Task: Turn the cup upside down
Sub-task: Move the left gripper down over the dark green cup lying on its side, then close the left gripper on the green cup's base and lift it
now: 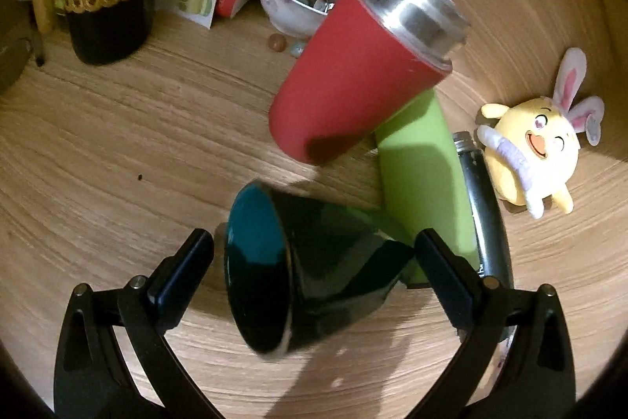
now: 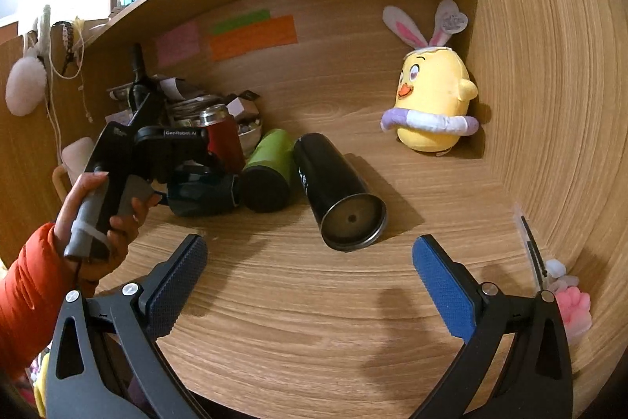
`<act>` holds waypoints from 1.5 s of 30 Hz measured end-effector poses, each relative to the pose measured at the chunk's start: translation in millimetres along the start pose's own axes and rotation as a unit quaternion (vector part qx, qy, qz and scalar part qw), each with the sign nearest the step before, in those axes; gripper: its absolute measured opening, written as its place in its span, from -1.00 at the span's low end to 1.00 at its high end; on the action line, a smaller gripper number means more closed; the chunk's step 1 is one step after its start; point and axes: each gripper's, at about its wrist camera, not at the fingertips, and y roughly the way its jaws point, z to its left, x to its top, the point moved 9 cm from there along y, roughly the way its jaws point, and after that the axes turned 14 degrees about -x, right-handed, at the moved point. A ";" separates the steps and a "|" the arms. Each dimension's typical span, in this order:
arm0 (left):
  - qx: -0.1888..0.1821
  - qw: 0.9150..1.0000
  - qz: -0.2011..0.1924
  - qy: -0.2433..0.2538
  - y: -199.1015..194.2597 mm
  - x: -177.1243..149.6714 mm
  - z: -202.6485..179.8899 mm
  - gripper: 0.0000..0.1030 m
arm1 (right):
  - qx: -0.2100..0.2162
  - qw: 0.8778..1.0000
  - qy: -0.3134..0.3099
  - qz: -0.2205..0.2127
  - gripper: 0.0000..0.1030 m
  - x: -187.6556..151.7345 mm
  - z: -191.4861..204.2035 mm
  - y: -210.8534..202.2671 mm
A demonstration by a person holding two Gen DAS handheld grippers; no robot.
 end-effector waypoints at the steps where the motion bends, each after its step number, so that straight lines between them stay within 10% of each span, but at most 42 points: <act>1: -0.002 1.000 0.003 0.002 0.6 1.1 0.9 1.00 | -0.001 1.000 0.000 0.000 1.00 -0.3 -0.5 -0.5; 9: 0.042 0.991 0.027 0.124 -6.9 -2.2 -24.1 1.00 | 0.001 1.000 0.003 -0.002 1.00 0.8 -1.3 -3.8; 24: 0.114 0.926 0.051 0.356 11.8 -8.3 -65.0 0.80 | -0.006 1.000 -0.014 -0.008 1.00 1.4 7.7 -8.5; 36: 0.073 0.923 0.043 0.376 -32.5 -15.7 -67.7 0.60 | 0.004 1.000 -0.005 0.004 1.00 -2.1 10.2 -1.7; 45: 0.067 0.916 0.085 0.387 9.6 -14.7 -87.7 0.66 | 0.001 1.000 -0.015 -0.003 1.00 -3.6 13.5 -5.3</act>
